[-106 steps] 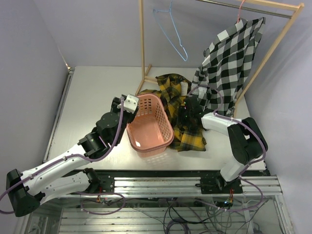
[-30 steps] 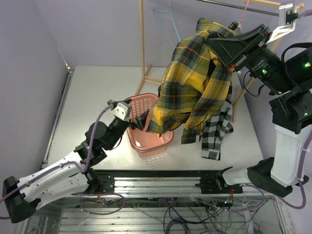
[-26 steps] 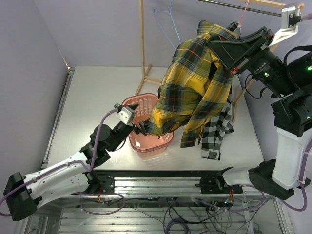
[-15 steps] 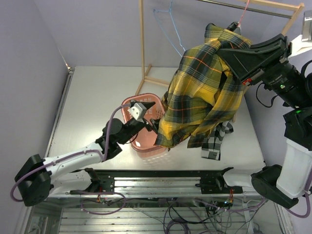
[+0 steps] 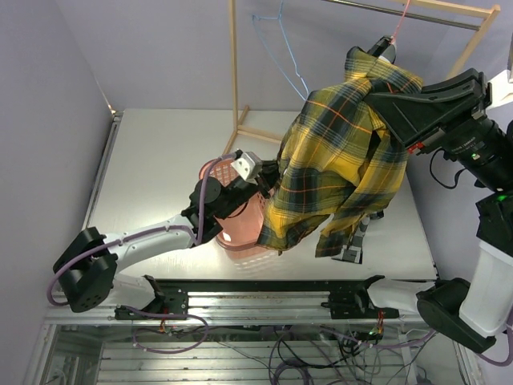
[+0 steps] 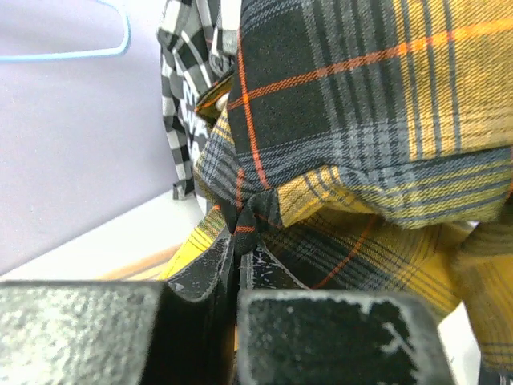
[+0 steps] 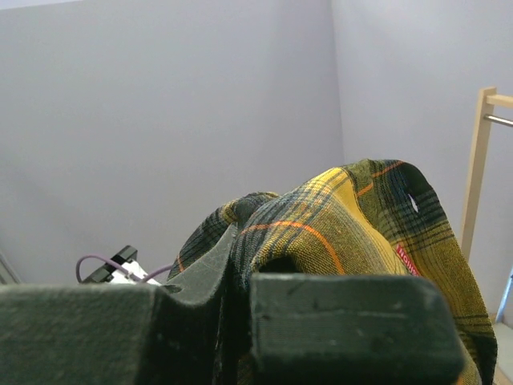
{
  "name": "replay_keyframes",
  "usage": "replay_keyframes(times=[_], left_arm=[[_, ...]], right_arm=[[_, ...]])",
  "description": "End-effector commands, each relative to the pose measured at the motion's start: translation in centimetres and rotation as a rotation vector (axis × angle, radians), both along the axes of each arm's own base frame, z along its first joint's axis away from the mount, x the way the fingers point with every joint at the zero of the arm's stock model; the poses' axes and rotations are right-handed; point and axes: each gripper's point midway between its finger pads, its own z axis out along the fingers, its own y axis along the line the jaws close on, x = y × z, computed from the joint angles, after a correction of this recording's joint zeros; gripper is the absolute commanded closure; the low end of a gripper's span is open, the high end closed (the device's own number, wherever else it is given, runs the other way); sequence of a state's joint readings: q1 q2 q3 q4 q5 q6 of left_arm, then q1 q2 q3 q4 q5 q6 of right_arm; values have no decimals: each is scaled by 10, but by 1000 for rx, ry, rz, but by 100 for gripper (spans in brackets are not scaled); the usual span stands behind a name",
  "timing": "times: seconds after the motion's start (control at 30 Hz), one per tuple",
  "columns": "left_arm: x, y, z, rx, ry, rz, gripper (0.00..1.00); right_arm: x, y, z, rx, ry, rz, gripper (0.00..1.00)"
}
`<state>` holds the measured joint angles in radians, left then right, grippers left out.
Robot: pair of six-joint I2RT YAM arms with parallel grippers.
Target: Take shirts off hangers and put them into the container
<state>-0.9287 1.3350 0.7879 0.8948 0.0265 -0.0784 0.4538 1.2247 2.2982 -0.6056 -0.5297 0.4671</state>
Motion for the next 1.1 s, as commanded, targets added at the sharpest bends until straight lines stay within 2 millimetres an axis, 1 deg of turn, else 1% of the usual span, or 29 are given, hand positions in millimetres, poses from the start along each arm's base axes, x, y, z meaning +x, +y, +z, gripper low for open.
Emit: replay_keyframes(times=[0.0,0.07,0.17,0.23,0.33,0.37,0.4,0.47,0.5,0.6,0.7,0.77,0.8,0.93,1.07], left_arm=[[-5,17,69,-112,-128,51,93],[-6,28,97,-144,-171,81,93],[-15,35,145,-158,-230,78,93],[-21,43,172,-155,-258,87,93],[-29,63,203,-155,-292,126,93],[-32,71,211,-155,-299,141,93],[-38,83,220,-166,-305,158,93],[-45,98,229,-177,-306,174,93],[-49,105,230,-181,-301,181,93],[-56,116,227,-173,-273,178,93],[-56,118,212,-158,-240,178,93],[-53,116,199,-149,-220,179,93],[-51,114,192,-143,-205,179,93],[-40,101,161,-116,-145,174,93],[-25,88,132,-90,-117,195,83]], right_arm=[[-2,-8,5,3,-42,-50,100],[6,-8,-2,-7,-30,-69,100],[17,-7,-11,-17,-19,-95,100],[23,-6,-16,-20,-15,-110,100],[30,-5,-18,-24,-16,-122,100],[32,-3,-18,-26,-17,-121,100],[34,-2,-18,-26,-19,-115,100],[39,5,-18,-29,-22,-94,100],[43,10,-17,-29,-23,-73,100],[54,30,-18,-32,-21,13,100],[68,50,-24,-35,-3,102,100],[75,62,-28,-36,10,161,100],[82,69,-33,-41,26,188,100],[89,83,-47,-62,45,267,100],[90,90,-57,-89,56,312,100]])
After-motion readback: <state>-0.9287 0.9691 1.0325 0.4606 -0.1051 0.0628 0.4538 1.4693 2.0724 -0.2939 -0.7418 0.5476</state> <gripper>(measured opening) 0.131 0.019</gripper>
